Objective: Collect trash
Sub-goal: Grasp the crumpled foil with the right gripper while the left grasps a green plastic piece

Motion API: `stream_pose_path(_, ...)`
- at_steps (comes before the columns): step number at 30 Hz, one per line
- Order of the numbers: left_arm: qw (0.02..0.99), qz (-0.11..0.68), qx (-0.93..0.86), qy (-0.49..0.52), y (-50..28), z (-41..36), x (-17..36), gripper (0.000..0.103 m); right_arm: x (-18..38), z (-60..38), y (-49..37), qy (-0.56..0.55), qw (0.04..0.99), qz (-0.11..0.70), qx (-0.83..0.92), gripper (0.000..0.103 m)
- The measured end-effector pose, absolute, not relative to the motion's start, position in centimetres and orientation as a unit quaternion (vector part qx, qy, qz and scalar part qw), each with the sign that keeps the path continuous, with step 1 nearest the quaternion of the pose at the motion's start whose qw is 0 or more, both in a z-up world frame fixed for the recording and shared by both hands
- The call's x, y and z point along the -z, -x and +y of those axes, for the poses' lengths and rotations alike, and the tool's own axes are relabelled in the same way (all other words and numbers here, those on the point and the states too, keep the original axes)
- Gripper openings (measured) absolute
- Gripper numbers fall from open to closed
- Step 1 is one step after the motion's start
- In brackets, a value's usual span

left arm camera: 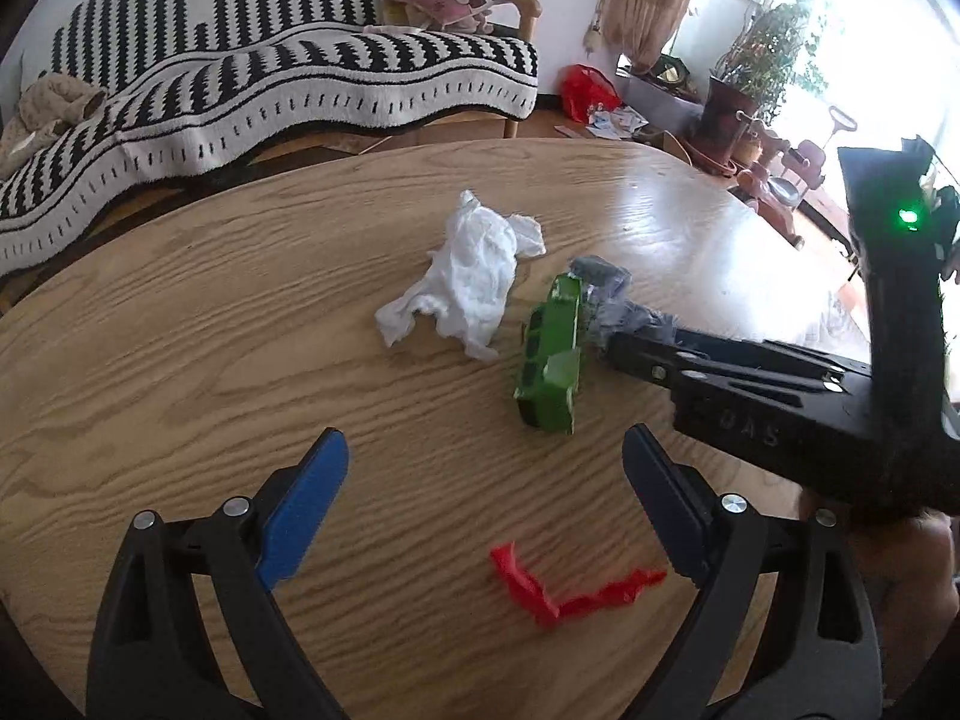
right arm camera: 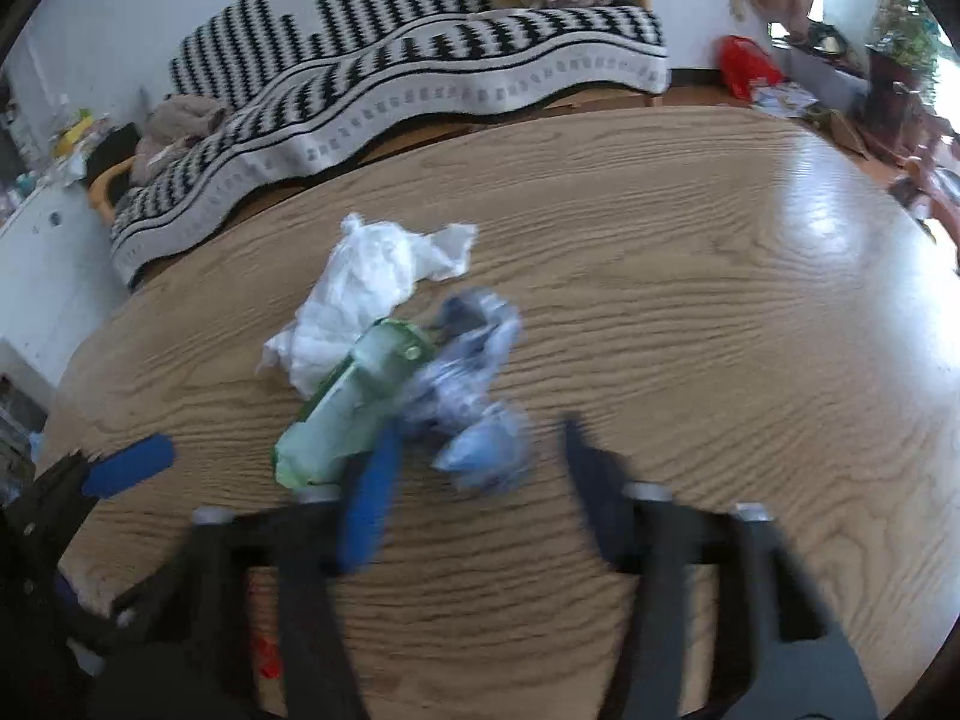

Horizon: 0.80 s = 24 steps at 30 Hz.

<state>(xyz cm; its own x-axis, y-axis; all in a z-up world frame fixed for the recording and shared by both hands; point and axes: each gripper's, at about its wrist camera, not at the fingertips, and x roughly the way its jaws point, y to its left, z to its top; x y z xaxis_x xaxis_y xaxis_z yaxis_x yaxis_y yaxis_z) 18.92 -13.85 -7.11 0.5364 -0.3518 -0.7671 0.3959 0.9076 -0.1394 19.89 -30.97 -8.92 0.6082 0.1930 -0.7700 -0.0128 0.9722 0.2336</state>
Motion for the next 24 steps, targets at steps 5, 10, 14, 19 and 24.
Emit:
stream_pose_path(5, 0.874, 0.434, 0.22, -0.024, -20.2, -16.0, 7.7, 0.09, 7.2, -33.2, -18.5, -0.109, 0.898, 0.421, -0.068, 0.016)
stream_pose_path(10, 0.87, 0.441, 0.219, -0.024, -21.2, -17.7, 8.5, 0.088, 6.3, -35.5, -17.3, -0.117, 0.901, 0.414, -0.061, 0.016)
stream_pose_path(14, 0.868, 0.448, 0.213, -0.021, -22.0, -18.6, 9.1, 0.068, 5.9, -36.5, -16.1, -0.107, 0.903, 0.413, -0.056, 0.016)
stream_pose_path(19, 0.87, 0.453, 0.194, -0.017, -22.1, -18.6, 8.9, 0.021, 5.0, -37.9, -14.2, -0.1, 0.907, 0.408, -0.044, 0.016)
stream_pose_path(24, 0.881, 0.439, 0.176, -0.031, -21.1, -18.3, 7.6, 0.02, 3.6, -40.1, -11.5, -0.096, 0.913, 0.395, -0.029, 0.016)
